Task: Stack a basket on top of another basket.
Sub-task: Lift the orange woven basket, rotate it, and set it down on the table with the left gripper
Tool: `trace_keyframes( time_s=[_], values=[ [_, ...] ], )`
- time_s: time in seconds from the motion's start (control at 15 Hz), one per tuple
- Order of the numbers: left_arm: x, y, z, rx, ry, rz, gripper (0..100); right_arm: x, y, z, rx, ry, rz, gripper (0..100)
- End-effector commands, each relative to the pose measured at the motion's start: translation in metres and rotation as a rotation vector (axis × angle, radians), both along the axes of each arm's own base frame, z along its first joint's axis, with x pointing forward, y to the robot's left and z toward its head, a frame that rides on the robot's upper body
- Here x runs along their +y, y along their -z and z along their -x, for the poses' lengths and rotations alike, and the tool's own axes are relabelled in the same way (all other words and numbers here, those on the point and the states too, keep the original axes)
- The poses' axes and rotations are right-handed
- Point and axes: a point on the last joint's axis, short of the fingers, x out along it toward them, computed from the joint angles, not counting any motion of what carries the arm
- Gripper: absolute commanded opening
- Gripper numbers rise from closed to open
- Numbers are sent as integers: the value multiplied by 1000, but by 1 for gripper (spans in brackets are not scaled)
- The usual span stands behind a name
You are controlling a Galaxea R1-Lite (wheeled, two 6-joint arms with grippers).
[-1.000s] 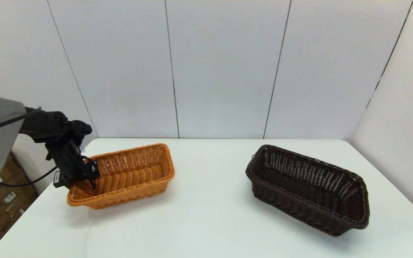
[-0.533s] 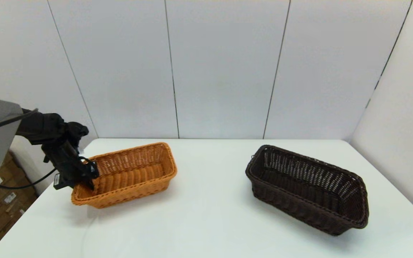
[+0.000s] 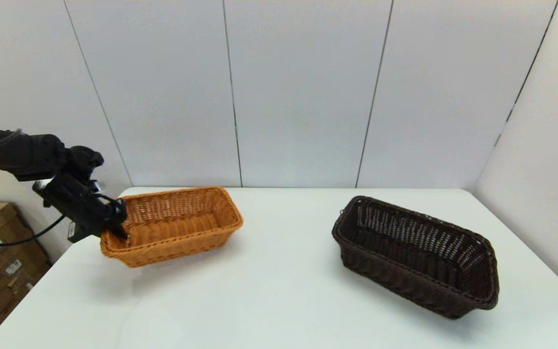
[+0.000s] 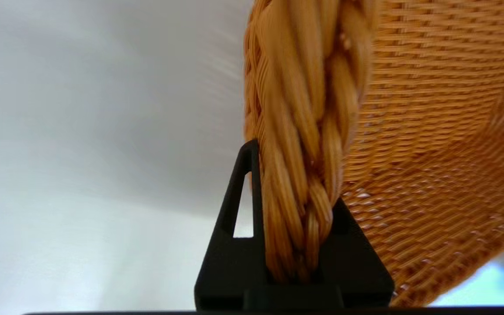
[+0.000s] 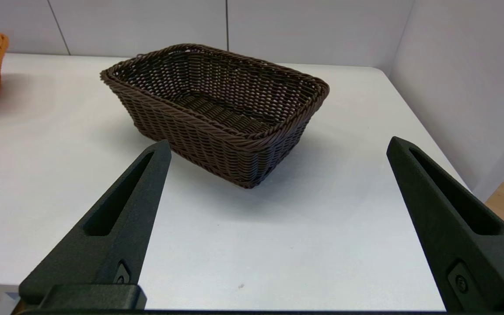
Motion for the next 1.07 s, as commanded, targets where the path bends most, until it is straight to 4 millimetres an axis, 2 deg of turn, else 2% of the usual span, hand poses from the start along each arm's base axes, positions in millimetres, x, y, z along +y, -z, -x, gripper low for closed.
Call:
trace_keyframes(
  time_s=[0.07, 0.27, 0.47, 0.73, 1.07],
  values=[
    [-5, -13, 10, -42, 85, 68, 0, 0, 0, 0, 2, 0, 0, 100],
    [-10, -11, 15, -55, 139, 167, 0, 0, 0, 0, 2, 0, 0, 100],
    [-17, -8, 25, -82, 287, 191, 0, 0, 0, 0, 2, 0, 0, 100],
    [-47, 1, 28, -96, 517, 166, 0, 0, 0, 0, 2, 0, 0, 100],
    [-92, 9, 20, -90, 613, 173, 0, 0, 0, 0, 2, 0, 0, 100]
  ],
)
